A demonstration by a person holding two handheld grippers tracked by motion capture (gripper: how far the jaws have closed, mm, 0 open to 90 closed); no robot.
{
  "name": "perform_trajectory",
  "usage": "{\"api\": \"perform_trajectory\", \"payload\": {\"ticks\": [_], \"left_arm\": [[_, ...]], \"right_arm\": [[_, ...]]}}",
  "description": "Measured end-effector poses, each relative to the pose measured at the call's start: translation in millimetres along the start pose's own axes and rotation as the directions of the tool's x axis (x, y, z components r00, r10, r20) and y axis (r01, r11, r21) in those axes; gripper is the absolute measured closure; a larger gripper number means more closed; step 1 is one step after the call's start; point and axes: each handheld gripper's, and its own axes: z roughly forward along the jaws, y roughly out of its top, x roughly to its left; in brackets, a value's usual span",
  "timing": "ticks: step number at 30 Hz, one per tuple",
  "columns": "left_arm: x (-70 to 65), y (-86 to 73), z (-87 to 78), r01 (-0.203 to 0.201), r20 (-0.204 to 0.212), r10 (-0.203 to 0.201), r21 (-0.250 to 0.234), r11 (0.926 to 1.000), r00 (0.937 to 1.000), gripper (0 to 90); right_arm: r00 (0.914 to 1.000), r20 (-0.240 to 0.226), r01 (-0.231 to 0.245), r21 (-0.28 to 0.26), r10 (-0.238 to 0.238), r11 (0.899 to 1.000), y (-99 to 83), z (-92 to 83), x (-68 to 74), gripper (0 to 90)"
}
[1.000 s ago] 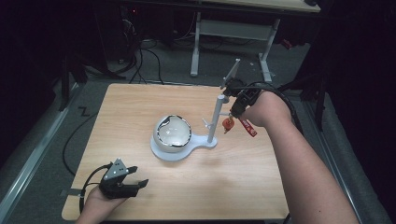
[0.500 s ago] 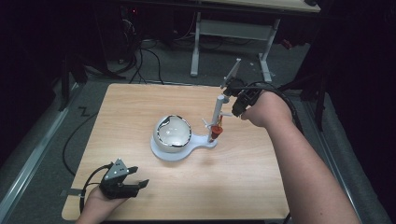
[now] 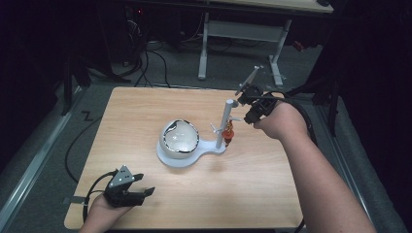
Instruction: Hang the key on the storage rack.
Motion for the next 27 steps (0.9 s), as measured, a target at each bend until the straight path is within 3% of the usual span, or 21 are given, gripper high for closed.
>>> {"api": "perform_trajectory", "payload": {"ticks": [6, 10, 12, 17, 20, 23, 27], "left_arm": [[-0.5, -0.6, 1.1, 0.002, 0.001, -0.002, 0.005, 1.0000, 1.0000, 32.2], [-0.3, 0.2, 1.6, -0.001, 0.002, 0.001, 0.007, 1.0000, 1.0000, 32.2], [-0.3, 0.3, 2.3, 0.000, 0.003, 0.000, 0.007, 1.0000, 1.0000, 32.2], [-0.5, 0.0, 3.3, -0.002, 0.007, 0.001, 0.015, 0.9999, 1.0000, 32.2], [-0.8, 0.0, 3.8, -0.002, 0.008, 0.002, 0.015, 0.9999, 1.0000, 32.2], [-1.1, -0.3, 5.0, -0.002, 0.008, 0.001, 0.019, 0.9998, 1.0000, 32.2], [-1.6, 0.1, 6.4, -0.004, 0.008, 0.004, 0.020, 0.9998, 1.0000, 32.2]], "right_arm": [[0.9994, 0.005, -0.033, -0.033, 0.033, 0.999, -20.3, 18.7, -3.0, 74.5], [0.9980, 0.008, -0.062, -0.087, 0.063, 0.994, -37.0, 31.0, -2.4, 70.1], [0.9944, 0.000, -0.104, -0.140, 0.106, 0.985, -48.4, 38.5, 1.1, 67.6], [0.9881, -0.010, -0.151, -0.257, 0.154, 0.955, -89.2, 71.2, 22.3, 61.7], [0.9854, 0.022, -0.152, -0.327, 0.169, 0.932, -116.4, 89.0, 37.0, 61.4], [0.9774, -0.008, -0.199, -0.370, 0.211, 0.907, -146.8, 109.0, 51.8, 59.5], [0.9663, -0.011, -0.239, -0.405, 0.257, 0.882, -182.6, 131.5, 70.5, 60.8]]}}
